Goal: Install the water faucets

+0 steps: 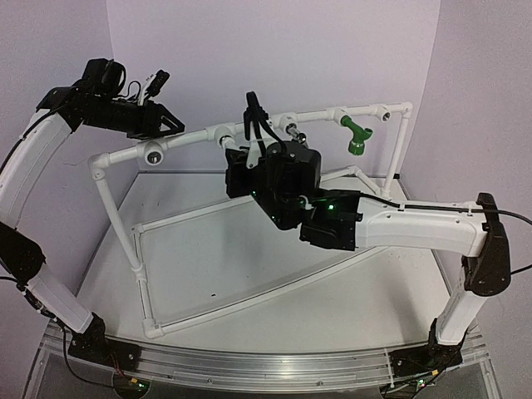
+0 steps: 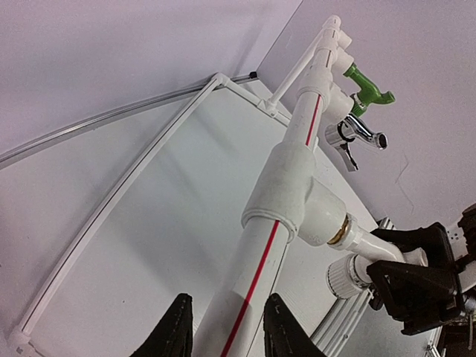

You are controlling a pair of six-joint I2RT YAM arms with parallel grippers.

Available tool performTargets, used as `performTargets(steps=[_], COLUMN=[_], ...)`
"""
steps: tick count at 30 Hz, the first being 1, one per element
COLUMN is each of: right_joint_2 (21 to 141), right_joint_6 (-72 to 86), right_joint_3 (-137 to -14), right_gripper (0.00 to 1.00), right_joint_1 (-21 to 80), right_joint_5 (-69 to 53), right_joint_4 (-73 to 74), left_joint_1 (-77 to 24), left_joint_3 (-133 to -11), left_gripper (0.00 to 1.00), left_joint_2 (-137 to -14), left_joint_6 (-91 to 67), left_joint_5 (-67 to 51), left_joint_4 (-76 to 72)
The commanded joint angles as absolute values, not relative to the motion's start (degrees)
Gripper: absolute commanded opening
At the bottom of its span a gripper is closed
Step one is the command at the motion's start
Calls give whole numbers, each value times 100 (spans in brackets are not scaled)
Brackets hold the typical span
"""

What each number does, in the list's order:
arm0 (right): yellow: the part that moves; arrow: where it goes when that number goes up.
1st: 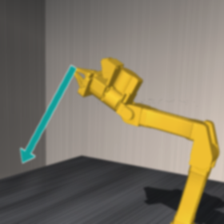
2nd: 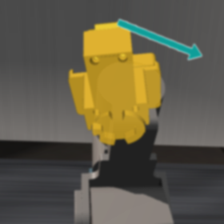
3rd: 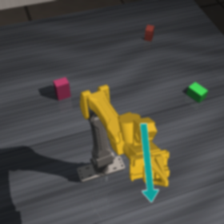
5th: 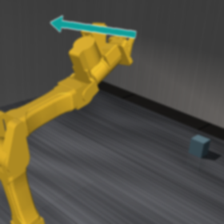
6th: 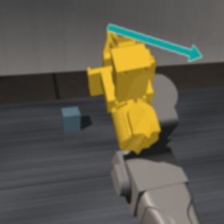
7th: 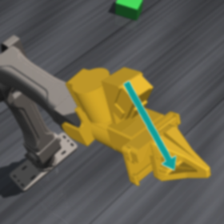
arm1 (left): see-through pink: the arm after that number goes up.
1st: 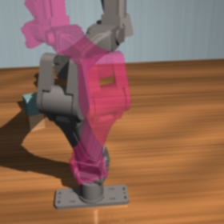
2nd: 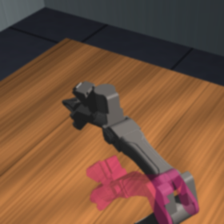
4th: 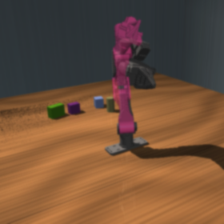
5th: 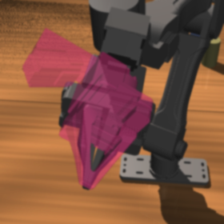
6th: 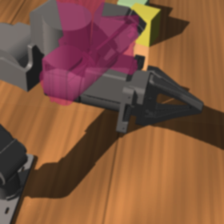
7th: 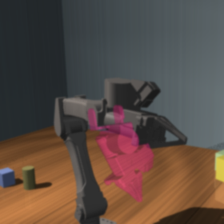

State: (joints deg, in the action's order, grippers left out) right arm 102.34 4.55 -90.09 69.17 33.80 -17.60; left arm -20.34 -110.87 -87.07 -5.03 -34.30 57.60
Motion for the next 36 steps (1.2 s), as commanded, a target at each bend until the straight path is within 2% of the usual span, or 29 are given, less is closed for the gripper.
performTargets(steps=[1, 18, 20, 28, 33, 36], right_joint_2=[10168, 10177, 10183, 10238, 10247, 10270], right_joint_6=[1529, 3117, 3149, 2772, 2662, 2608], right_joint_3=[-9350, -9646, -9624, -9465, -9419, -9425], right_gripper=[0, 0, 0, 0, 0, 0], right_joint_1=[6589, 6452, 6448, 6434, 6435, 6437], right_joint_5=[2817, 2382, 2372, 2741, 2839, 2852], right_joint_4=[-1750, -1512, -1512, -1512, -1512, -1512], left_joint_1=[-2216, -2224, -2224, -2224, -2224, -2225], left_joint_3=[-10963, -10770, -10796, -11382, -11620, -11731], left_gripper=[31, 27, 30, 70, 79, 81], left_joint_2=[-8601, -8606, -8625, -8798, -8999, -9115], left_joint_6=[-701, -777, -768, -147, 583, 799], left_joint_5=[-3834, -4019, -4018, -3401, -2876, -2622], left_joint_4=[6377, 6361, 6368, 7059, 7551, 7655])
